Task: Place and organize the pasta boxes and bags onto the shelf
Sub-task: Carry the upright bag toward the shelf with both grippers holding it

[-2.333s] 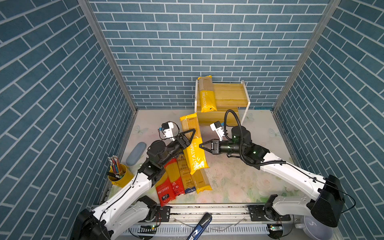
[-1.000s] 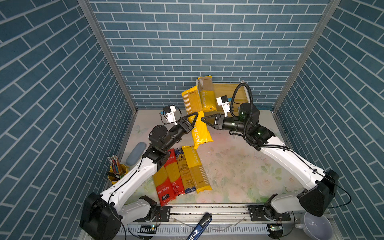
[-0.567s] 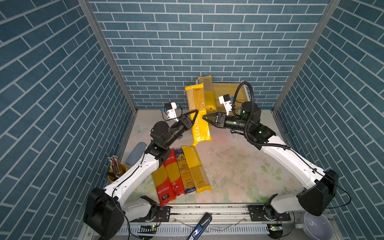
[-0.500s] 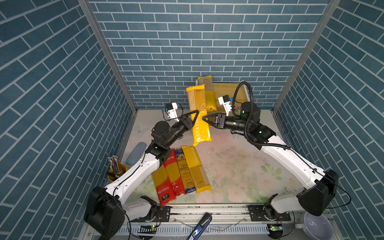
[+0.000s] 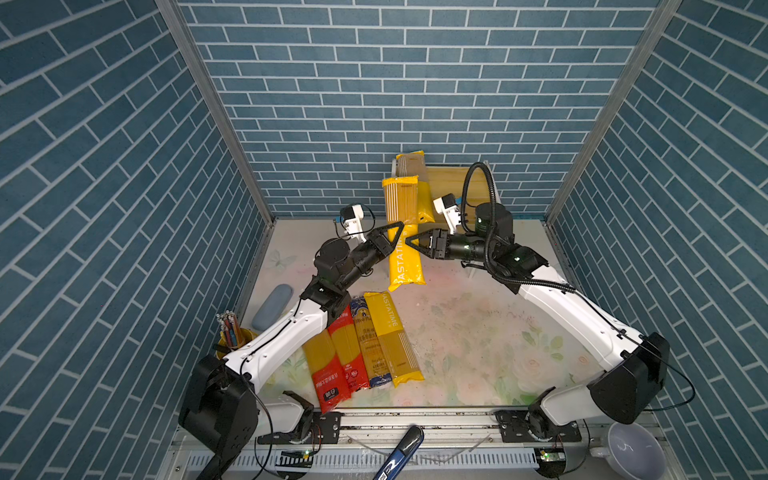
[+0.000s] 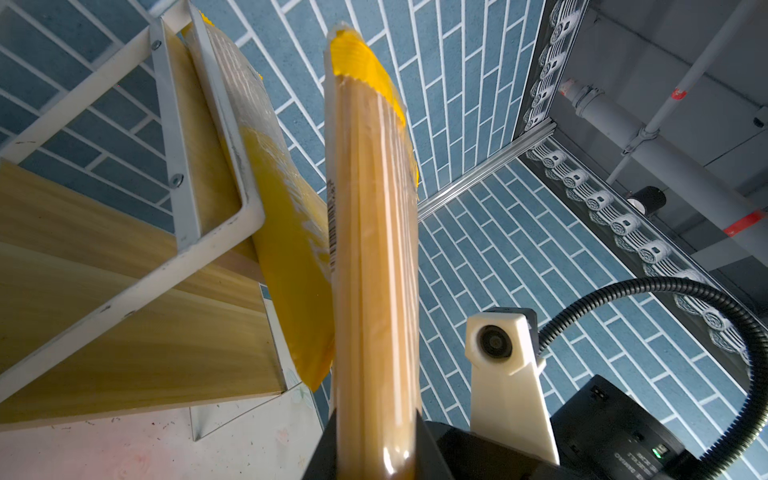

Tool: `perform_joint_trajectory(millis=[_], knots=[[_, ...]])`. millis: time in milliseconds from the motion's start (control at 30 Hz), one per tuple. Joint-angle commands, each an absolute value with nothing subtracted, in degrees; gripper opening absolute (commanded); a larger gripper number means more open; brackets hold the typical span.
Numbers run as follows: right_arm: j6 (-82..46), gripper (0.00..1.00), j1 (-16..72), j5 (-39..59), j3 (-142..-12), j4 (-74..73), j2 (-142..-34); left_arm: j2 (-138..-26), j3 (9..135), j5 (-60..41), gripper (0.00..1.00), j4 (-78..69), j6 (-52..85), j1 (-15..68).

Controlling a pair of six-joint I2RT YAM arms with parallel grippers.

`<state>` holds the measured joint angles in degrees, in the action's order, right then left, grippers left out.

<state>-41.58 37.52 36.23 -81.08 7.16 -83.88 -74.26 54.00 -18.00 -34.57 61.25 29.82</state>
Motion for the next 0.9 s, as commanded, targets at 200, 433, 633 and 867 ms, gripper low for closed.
perform_joint_trajectory(millis=[200,433,633,867], knots=[[-36.1,0.53,36.6,34.6,-81.8,14.2,-83.3,-70.4,58.0,-18.2,0.00,-45.9,62.6,31.5],[-42.9,0.52,37.1,38.8,-79.9,2.9,-83.1,-72.2,57.7,-16.9,0.00,-47.3,62.8,32.2],[-47.0,0.16,36.8,35.7,-77.7,-4.2,-79.5,-74.0,59.9,-17.0,0.00,-44.6,62.4,32.3],[-47.4,0.00,35.5,34.6,-82.5,-0.4,-79.8,-72.4,59.3,-16.4,0.35,-39.2,60.5,32.3]])
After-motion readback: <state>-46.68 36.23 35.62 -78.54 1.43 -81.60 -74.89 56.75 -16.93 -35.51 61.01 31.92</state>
